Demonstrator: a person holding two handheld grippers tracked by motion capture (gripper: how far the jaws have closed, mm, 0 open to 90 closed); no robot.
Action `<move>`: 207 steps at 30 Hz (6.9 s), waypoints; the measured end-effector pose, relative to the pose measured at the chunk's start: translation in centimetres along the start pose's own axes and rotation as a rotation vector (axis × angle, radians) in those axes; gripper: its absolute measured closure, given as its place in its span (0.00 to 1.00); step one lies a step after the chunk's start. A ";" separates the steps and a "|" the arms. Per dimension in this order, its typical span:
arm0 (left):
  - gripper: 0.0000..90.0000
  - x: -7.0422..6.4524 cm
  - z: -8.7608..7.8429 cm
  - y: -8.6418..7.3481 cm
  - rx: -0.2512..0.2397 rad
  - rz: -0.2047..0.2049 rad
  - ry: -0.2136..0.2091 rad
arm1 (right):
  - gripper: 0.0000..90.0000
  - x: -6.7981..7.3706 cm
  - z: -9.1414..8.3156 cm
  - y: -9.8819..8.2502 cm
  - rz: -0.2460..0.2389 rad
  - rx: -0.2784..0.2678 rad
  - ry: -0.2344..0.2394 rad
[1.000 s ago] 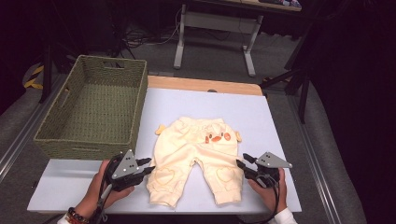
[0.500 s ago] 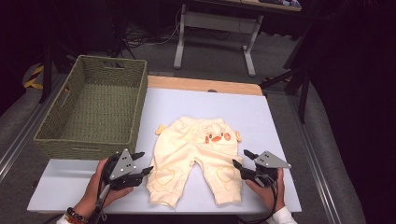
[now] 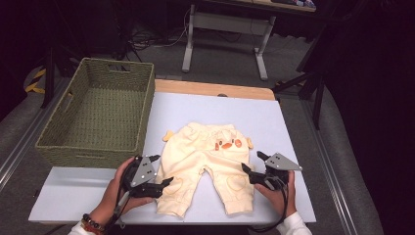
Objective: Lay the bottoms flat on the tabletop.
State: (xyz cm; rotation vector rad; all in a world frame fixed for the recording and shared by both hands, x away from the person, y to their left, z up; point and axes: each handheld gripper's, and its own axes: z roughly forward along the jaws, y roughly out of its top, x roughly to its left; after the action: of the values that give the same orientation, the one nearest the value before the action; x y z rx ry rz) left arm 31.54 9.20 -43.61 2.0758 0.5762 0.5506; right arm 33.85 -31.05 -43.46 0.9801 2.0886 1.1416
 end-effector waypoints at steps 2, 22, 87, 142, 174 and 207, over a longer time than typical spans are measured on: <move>0.23 0.3 1.2 1.5 -0.011 -0.003 0.006 | 0.31 -0.6 0.5 0.6 0.023 -0.015 0.007; 0.27 8.6 14.5 6.0 0.205 -0.288 0.109 | 0.40 -6.5 10.0 4.8 0.114 0.126 0.038; 0.72 11.6 17.6 9.3 0.206 -0.300 0.297 | 0.62 -6.9 16.0 9.1 0.096 0.129 -0.135; 0.56 -3.2 3.5 -0.9 0.132 0.024 -0.360 | 0.52 -2.3 3.2 -1.1 0.137 0.243 -0.018; 0.88 -2.5 1.0 1.1 -0.024 0.011 -0.319 | 0.87 -1.9 0.7 0.9 -0.007 0.098 -0.133; 0.85 -0.4 1.2 -3.0 0.169 -0.109 -0.328 | 0.87 6.3 3.2 0.9 -0.214 0.305 0.195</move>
State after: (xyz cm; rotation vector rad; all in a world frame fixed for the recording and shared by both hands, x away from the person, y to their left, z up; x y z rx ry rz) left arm 31.33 9.76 -46.83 2.2172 0.5518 0.0954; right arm 32.91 -24.18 -45.03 0.7764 2.5099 0.8556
